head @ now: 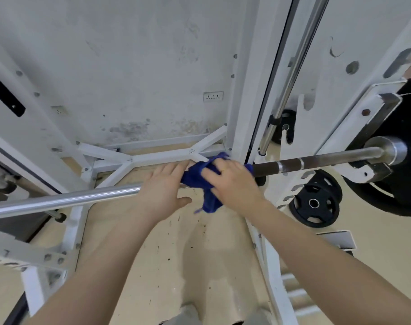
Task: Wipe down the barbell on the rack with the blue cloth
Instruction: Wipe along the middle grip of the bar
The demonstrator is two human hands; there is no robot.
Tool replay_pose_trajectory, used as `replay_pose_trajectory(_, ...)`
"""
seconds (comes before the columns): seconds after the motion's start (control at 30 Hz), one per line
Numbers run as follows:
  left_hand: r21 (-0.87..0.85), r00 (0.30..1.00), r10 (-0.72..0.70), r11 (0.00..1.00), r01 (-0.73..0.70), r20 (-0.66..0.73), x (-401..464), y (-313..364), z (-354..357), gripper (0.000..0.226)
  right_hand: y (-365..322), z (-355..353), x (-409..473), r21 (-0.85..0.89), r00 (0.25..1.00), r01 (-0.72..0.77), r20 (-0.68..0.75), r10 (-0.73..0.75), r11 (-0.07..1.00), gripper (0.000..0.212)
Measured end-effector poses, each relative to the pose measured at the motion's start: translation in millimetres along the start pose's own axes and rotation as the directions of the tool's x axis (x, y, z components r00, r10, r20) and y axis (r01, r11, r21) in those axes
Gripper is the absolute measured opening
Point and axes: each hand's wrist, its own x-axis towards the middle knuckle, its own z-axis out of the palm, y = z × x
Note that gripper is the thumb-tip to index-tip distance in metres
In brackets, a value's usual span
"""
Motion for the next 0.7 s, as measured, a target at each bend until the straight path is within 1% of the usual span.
replay_pose_trajectory(0.07,-0.008,0.999,0.034,0.999,-0.034,-0.018,0,1,5,0.073,20,-4,-16,-0.096,0.997,-0.082,-0.015,0.081,0.992,0.043)
replay_pose_trajectory(0.13,-0.027,0.996,0.077,0.997,-0.079,-0.038,1,0,10,0.072,43,-10,-33,-0.201,0.970,-0.244,-0.068,0.235,0.949,0.040)
replay_pose_trajectory(0.17,-0.034,0.994,0.102,0.994,-0.104,-0.044,1,0,12,0.072,53,-16,-40,-0.225,0.931,-0.365,-0.111,0.349,0.903,0.037)
replay_pose_trajectory(0.23,-0.034,0.988,0.144,0.989,-0.146,-0.056,2,3,17,0.071,67,-29,-50,-0.197,0.794,-0.607,-0.168,0.584,0.770,0.033)
replay_pose_trajectory(0.27,-0.032,0.985,0.161,0.986,-0.163,-0.059,3,6,19,0.070,69,-38,-54,-0.123,0.727,-0.686,-0.150,0.670,0.717,0.031)
replay_pose_trajectory(0.3,-0.035,0.981,0.181,0.982,-0.183,-0.066,3,10,20,0.068,69,-46,-57,0.024,0.679,-0.725,-0.140,0.720,0.688,0.029)
replay_pose_trajectory(0.33,-0.049,0.975,0.207,0.976,-0.211,-0.078,3,15,22,0.067,66,-55,-61,0.234,0.624,-0.735,-0.134,0.770,0.636,0.026)
replay_pose_trajectory(0.37,-0.073,0.967,0.235,0.967,-0.243,-0.098,3,22,23,0.065,61,-64,-65,0.470,0.556,-0.702,-0.107,0.824,0.535,0.021)
replay_pose_trajectory(0.4,-0.108,0.958,0.260,0.956,-0.274,-0.124,3,29,23,0.063,55,-73,-70,0.691,0.495,-0.607,-0.058,0.867,0.393,0.016)
replay_pose_trajectory(0.43,-0.151,0.946,0.284,0.940,-0.307,-0.157,3,36,23,0.061,51,-79,-75,0.844,0.453,-0.487,0.026,0.891,0.223,0.014)
replay_pose_trajectory(0.47,-0.194,0.932,0.308,0.919,-0.343,-0.189,2,45,22,0.059,49,-84,-81,0.914,0.438,-0.401,0.126,0.890,0.068,0.014)
replay_pose_trajectory(0.5,-0.236,0.919,0.329,0.896,-0.376,-0.217,0,55,22,0.057,49,-87,-89,0.928,0.447,-0.370,0.217,0.868,-0.042,0.012)
replay_pose_trajectory(0.53,-0.286,0.909,0.345,0.869,-0.404,-0.235,-3,66,21,0.055,51,-88,-97,0.921,0.477,-0.379,0.273,0.836,-0.084,0.011)
replay_pose_trajectory(0.6,-0.425,0.900,0.378,0.794,-0.436,-0.218,-11,92,20,0.052,53,-95,-110,0.908,0.537,-0.412,0.309,0.785,-0.075,0.016)
replay_pose_trajectory(0.67,-0.556,0.885,0.438,0.700,-0.448,-0.160,-19,120,21,0.051,57,-102,-122,0.906,0.582,-0.421,0.302,0.755,-0.038,0.023)
replay_pose_trajectory(0.7,-0.619,0.875,0.469,0.654,-0.435,-0.120,-23,134,24,0.053,59,-107,-129,0.902,0.596,-0.431,0.302,0.744,-0.020,0.023)
